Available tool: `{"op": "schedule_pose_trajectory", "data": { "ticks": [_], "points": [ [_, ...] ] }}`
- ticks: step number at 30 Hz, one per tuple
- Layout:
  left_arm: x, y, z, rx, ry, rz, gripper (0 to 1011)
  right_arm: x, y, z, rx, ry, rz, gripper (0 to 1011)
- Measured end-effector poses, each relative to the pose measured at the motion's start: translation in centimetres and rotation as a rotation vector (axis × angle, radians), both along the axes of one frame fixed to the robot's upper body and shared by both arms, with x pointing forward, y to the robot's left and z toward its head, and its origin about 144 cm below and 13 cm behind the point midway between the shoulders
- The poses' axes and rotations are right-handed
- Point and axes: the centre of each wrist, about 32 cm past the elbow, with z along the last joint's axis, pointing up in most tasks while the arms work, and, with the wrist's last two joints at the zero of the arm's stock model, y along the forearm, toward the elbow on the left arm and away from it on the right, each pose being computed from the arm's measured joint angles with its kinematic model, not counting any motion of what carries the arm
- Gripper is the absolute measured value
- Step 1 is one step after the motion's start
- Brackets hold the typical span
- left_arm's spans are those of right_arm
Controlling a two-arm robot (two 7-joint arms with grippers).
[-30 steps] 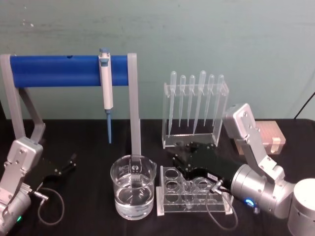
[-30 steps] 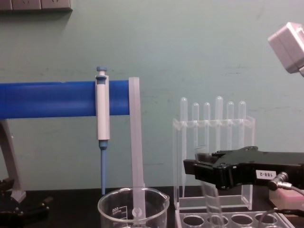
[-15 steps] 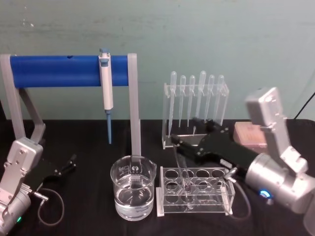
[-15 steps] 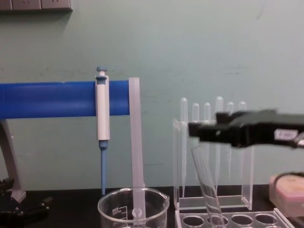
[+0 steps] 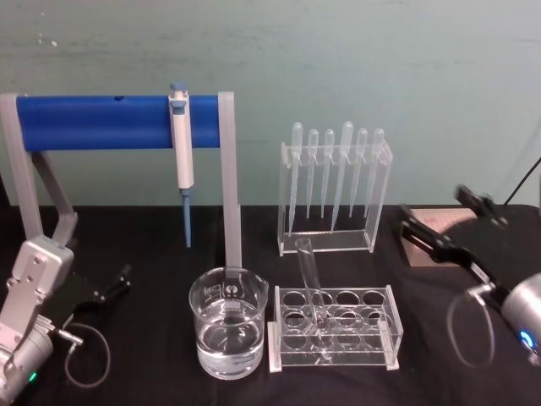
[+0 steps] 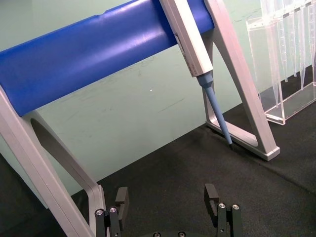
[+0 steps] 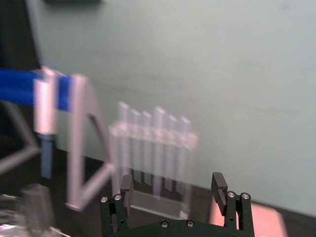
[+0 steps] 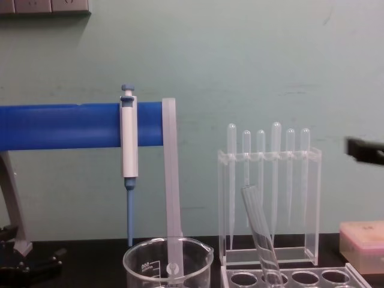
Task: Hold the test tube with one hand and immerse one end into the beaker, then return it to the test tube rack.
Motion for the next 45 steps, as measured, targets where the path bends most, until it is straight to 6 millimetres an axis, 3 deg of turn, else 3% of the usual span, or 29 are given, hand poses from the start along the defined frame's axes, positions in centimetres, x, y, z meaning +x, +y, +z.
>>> {"op": "schedule_pose_trajectory", "data": {
  "ticks": [9, 15, 45],
  "points": [
    [0.0, 0.0, 0.0, 0.000, 0.000, 0.000, 1000, -0.4, 0.0, -4.2, -0.135, 0.019, -0.141, 1002],
    [0.0, 0.0, 0.0, 0.000, 0.000, 0.000, 1000, -0.4, -0.2, -5.7, -0.185, 0.026, -0.152, 1002],
    [0.0, 0.0, 0.0, 0.000, 0.000, 0.000, 1000, -0.2, -0.4, -6.5, -0.250, -0.018, -0.139, 1002]
  ]
}}
